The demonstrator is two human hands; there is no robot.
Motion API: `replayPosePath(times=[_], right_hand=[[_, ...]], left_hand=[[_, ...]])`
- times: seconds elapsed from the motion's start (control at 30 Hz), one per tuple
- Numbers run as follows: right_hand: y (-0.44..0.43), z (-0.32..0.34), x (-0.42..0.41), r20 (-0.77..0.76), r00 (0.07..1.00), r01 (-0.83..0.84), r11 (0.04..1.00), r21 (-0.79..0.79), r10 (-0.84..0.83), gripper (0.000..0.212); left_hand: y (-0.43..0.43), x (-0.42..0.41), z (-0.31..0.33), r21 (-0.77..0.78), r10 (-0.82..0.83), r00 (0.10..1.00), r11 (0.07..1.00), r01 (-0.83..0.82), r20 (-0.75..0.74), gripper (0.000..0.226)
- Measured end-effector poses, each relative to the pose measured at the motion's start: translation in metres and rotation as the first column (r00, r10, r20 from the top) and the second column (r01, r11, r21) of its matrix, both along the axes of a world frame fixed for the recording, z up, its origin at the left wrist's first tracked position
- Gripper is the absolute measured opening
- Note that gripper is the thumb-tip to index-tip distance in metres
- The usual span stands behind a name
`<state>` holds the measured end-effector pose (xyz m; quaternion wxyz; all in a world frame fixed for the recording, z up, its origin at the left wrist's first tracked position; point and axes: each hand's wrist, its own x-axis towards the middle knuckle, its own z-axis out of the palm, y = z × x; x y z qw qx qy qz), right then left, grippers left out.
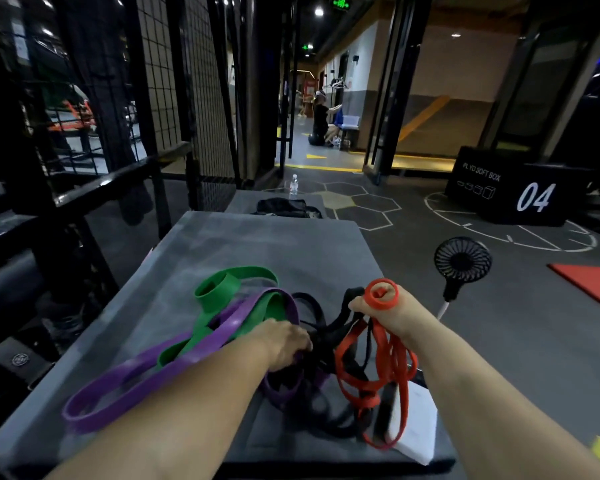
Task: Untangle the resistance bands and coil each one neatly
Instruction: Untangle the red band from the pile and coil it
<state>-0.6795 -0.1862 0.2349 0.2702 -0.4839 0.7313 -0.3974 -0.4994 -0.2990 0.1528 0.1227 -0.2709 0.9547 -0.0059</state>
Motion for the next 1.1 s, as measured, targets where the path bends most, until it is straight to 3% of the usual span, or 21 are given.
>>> replayPosePath(times=[0.1,0.23,0.33,0.47,0.63,0.8,0.93,1.1], right_hand=[[-0.001,-0.007,-0.004,-0.008,1.000,-0.008,1.000,0.006,0.008,0.022],[-0.005,-0.011,-0.008,0.017,1.000,-0.008,1.000,-0.005,0.008,0.025],[-0.006,-0.010,-0.013,0.082,0.995,0.057,0.998,-0.014,-0.056,0.026],[-0.009,-0.009,-0.026,0.169,0.974,0.162,0.984,-0.072,-0.148,0.021],[-0.012,0.001,-0.034,0.196,0.955,0.248,0.963,-0.107,-0.224,0.021],[-0.018,0.014,-0.032,0.219,0.934,0.323,0.931,-0.171,-0.284,0.034],[-0.016,0.026,-0.035,0.292,0.896,0.399,0.896,-0.197,-0.335,0.030],[-0.011,0.033,-0.034,0.392,0.821,0.520,0.828,-0.210,-0.416,0.030]], left_hand=[[-0.006,-0.003,0.000,-0.238,-0.034,0.990,0.969,0.067,0.139,0.056],[-0.014,-0.004,-0.004,-0.305,0.006,0.978,0.951,0.058,0.207,0.046],[-0.018,0.001,-0.004,-0.310,0.076,0.990,0.950,-0.036,0.118,0.036],[-0.027,0.014,0.014,-0.225,0.288,0.950,0.924,-0.309,-0.120,0.039],[-0.059,0.029,0.092,-0.189,0.465,0.787,0.800,-0.570,-0.404,0.046],[-0.087,0.054,0.148,-0.052,0.668,0.577,0.632,-0.774,-0.470,0.054],[-0.096,0.080,0.168,0.059,0.766,0.390,0.484,-0.873,-0.511,0.051],[-0.096,0.106,0.165,0.109,0.799,0.328,0.435,-0.894,-0.505,0.040]])
